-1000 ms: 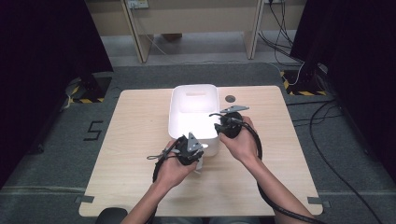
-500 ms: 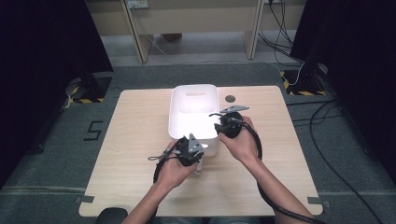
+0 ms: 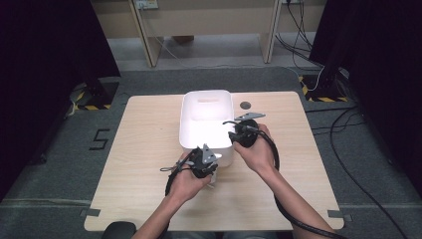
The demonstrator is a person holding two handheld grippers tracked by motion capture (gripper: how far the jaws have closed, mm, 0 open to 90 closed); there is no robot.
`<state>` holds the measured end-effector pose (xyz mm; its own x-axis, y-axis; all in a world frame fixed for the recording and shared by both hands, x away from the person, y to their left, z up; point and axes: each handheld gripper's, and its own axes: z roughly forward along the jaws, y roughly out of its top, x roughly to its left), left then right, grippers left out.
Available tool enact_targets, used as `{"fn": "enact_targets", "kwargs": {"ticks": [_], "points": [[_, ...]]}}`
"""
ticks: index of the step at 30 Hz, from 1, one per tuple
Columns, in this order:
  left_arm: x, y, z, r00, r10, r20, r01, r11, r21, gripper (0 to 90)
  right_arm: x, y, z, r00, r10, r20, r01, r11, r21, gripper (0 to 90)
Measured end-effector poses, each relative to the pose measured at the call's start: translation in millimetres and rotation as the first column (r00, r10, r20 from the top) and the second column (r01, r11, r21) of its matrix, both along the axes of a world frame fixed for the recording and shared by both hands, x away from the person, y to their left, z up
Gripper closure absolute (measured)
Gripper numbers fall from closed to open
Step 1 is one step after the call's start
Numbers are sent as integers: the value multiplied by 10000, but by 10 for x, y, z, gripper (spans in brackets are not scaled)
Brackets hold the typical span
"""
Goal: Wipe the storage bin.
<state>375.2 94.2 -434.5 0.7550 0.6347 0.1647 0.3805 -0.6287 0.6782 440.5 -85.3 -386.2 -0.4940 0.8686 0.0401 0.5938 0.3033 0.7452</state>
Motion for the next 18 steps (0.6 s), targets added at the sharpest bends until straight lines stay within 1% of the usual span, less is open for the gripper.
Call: {"fn": "enact_targets", "kwargs": {"ticks": [7,11,12,13,14,18], "points": [[15,-19,-50,10000,-44,-84,44,10000,52,752,0,-2,1,10000,5,-3,-5,10000,5,710],[22,-32,-108,9999,-29,-141,30,10000,30,752,-2,1,1,10000,-8,-7,8,10000,10,710],[27,-43,-152,9999,-49,-145,51,9999,127,751,-3,0,0,10000,1,2,-1,10000,9,710],[27,-43,-152,9999,-49,-145,51,9999,127,751,-3,0,0,10000,6,6,-6,10000,0,710],[30,-54,-184,9998,-26,-187,28,10000,76,751,-3,0,0,10000,11,10,-11,10000,4,710],[43,-59,-191,9996,-62,-273,65,9999,105,751,-1,-3,0,10000,21,17,-21,10000,10,710]]}}
